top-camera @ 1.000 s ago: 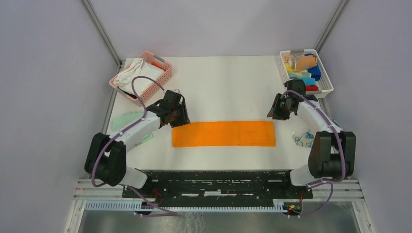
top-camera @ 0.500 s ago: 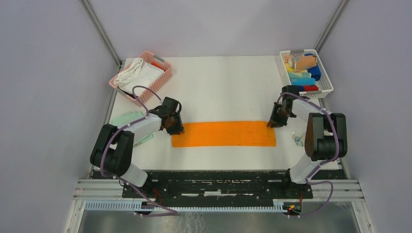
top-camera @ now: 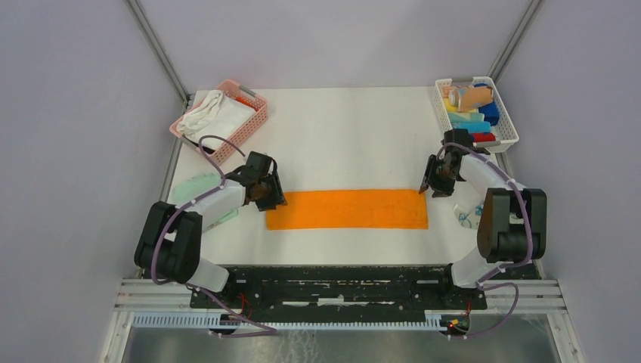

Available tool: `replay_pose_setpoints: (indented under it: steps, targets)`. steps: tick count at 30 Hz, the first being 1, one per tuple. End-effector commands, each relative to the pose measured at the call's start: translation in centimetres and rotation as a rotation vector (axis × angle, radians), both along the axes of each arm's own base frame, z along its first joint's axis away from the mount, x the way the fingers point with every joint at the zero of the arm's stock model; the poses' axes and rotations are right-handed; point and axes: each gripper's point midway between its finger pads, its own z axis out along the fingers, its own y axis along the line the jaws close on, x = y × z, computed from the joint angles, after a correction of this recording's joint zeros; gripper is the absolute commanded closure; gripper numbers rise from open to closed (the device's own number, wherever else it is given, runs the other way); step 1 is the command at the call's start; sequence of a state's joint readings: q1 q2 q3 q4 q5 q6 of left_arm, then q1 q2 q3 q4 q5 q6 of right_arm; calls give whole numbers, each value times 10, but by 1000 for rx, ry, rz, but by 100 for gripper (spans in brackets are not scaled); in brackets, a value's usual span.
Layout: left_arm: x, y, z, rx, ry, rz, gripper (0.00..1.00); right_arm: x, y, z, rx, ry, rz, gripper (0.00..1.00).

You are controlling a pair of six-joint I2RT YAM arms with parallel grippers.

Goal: Roll the towels
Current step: Fold the towel at the center of the board.

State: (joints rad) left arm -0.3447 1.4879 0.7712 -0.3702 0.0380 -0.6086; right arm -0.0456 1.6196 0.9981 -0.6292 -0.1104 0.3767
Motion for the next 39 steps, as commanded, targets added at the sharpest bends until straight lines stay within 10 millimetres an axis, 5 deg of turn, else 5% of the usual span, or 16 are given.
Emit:
replay_pose_setpoints:
  steps: [1, 19, 26, 30, 39]
  targets:
    - [17, -6, 42, -41, -110, -17, 49, 0, -11, 32, -80, -49, 36, 47]
    - [12, 22, 67, 71, -195, -2, 34, -44, 7, -33, -69, 209, 121, 50]
    - [12, 22, 73, 67, -207, -12, 34, -52, 3, -43, -92, 266, 134, 80]
    - [10, 18, 77, 51, -211, -34, 34, -42, -19, -29, -216, 251, 117, 100]
    - [4, -15, 74, -123, -179, -99, 33, -7, -87, 68, -612, 114, 23, 100]
